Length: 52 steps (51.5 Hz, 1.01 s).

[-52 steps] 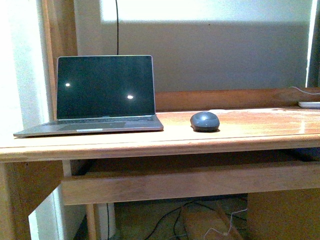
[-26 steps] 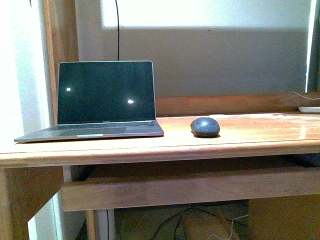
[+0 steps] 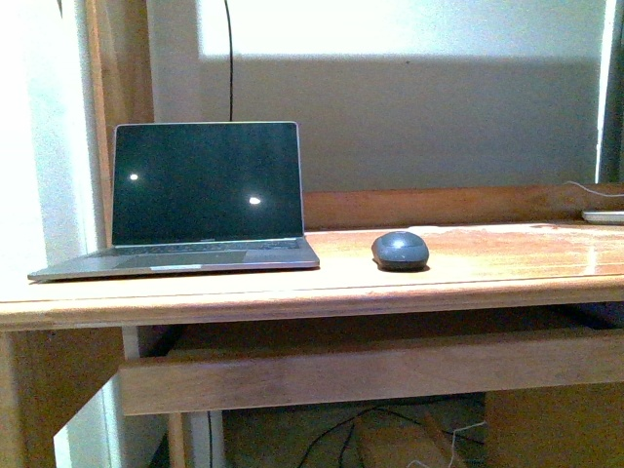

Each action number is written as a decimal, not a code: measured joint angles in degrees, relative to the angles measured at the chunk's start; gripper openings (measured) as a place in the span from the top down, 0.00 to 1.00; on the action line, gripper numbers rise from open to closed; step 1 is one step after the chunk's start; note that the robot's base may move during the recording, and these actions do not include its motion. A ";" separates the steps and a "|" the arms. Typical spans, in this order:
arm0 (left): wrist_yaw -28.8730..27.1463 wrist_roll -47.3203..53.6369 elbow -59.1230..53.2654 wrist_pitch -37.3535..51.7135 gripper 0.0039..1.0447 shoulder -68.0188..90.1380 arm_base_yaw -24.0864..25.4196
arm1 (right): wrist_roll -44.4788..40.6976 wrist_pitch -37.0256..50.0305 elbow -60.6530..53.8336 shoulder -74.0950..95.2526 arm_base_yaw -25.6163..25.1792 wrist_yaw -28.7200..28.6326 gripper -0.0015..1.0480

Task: Place mouse

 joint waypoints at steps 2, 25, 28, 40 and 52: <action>0.00 0.00 0.00 0.00 0.07 0.00 0.00 | -0.02 0.00 0.00 0.00 0.00 0.00 0.97; 0.00 0.00 0.00 0.00 0.07 0.00 0.00 | -0.09 0.00 0.00 -0.02 0.00 0.00 0.23; 0.00 0.00 0.00 0.00 0.07 -0.02 0.00 | -0.09 0.00 0.00 -0.02 0.00 0.00 0.14; 0.00 0.00 0.00 0.00 0.07 0.00 0.00 | -0.09 0.00 0.00 -0.02 0.00 0.00 0.07; 0.02 0.00 0.00 0.00 0.07 0.00 0.00 | -0.09 0.00 0.00 -0.02 0.00 0.00 0.07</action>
